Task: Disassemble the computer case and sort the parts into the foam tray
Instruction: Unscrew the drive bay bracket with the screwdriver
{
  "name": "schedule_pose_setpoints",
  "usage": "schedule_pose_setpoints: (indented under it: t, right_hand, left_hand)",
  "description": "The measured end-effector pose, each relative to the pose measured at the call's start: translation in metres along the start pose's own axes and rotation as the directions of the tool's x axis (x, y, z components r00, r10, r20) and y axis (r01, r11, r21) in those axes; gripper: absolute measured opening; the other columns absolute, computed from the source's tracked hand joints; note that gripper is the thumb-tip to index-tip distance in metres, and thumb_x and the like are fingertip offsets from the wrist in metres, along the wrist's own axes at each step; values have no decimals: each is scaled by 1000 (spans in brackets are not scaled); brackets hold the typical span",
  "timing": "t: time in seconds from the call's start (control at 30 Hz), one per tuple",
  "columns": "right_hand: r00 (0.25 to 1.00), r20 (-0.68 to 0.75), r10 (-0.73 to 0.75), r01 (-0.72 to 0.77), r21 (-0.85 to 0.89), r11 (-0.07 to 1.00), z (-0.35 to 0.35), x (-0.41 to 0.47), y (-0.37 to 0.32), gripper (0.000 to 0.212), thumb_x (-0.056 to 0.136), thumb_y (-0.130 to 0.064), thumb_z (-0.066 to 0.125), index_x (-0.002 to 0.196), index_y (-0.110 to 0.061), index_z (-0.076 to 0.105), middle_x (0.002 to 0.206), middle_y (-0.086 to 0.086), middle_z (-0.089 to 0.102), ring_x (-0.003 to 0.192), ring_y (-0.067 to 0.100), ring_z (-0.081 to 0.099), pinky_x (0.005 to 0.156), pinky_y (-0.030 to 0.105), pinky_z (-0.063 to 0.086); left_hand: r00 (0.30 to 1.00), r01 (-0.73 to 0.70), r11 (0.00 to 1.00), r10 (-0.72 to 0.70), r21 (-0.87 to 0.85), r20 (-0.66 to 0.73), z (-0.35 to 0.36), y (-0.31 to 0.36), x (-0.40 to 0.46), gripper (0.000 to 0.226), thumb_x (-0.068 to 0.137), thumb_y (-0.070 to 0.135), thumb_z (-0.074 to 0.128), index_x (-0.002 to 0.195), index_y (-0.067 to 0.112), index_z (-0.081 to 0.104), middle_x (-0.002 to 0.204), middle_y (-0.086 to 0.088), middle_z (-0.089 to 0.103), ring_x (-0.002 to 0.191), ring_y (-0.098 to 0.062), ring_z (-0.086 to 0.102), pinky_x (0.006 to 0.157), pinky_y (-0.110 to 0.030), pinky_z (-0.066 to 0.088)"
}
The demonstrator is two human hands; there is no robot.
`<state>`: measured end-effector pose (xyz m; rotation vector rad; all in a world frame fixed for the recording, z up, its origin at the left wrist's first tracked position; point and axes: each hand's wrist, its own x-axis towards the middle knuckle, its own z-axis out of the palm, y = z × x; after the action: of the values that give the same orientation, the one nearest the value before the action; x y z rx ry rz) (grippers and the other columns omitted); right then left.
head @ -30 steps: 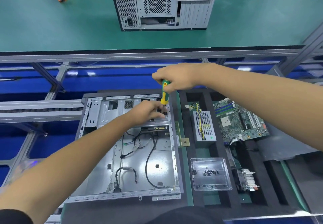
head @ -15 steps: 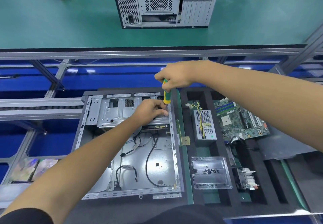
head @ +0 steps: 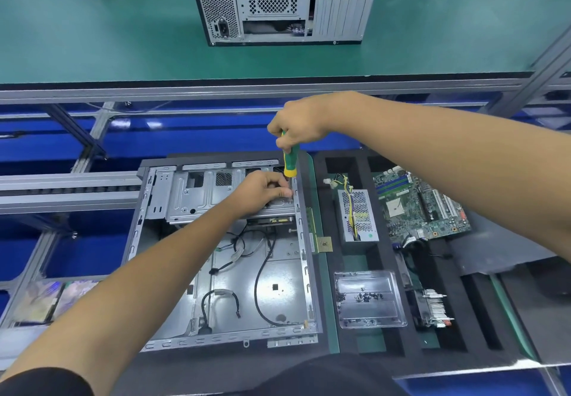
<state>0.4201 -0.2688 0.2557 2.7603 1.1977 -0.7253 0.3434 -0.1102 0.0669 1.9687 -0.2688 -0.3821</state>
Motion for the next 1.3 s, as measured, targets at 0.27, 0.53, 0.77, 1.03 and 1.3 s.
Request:
schedule_pose_setpoints:
  t: [0.27,0.53,0.77,1.03,1.3]
  right_hand:
    - [1000,25,11,-10,-24,1000,4,3,-4,25,96,-36,59,81,-16,57,75,-1,54,61,16,41,53,31,29]
    - [986,78,-149,141,99,985,2,-7,-11,20,77,2,64,90,-10,56,94,9,56,76,18,48,58,34,39]
    - [993,-4,-116,113,-185,976,13,-16,-8,11,99,-31,41,92,-25,46,80,-4,51,69,22,45,57,36,31]
    - [992,-26,-125,106,-374,922,13,-30,-10,21,101,-38,38,118,-29,44,78,1,54,66,19,48,54,35,30]
    - [995,83,-60,82,-296,952,11,-33,-21,15,97,-40,46,108,-30,46,85,-1,55,71,21,51,58,35,32]
  left_hand:
    - [1000,-7,997,8,73,-17,0,-4,3,13,87,37,80,79,28,75,58,-2,56,52,-8,41,51,-17,37]
    - [998,-19,987,27,158,-49,3,-2,0,20,81,40,85,76,27,71,53,12,46,53,-6,36,52,-23,29]
    - [997,-62,978,69,201,-28,-1,-2,-5,26,71,49,90,81,36,70,58,21,52,56,-4,40,54,-18,31]
    - [995,-94,959,99,267,-4,-3,-3,-8,38,64,61,88,88,37,69,56,19,44,55,-6,39,52,-19,31]
    - [994,-91,958,106,272,-40,-1,-1,-11,27,68,51,91,83,39,71,52,18,40,54,-6,36,50,-19,28]
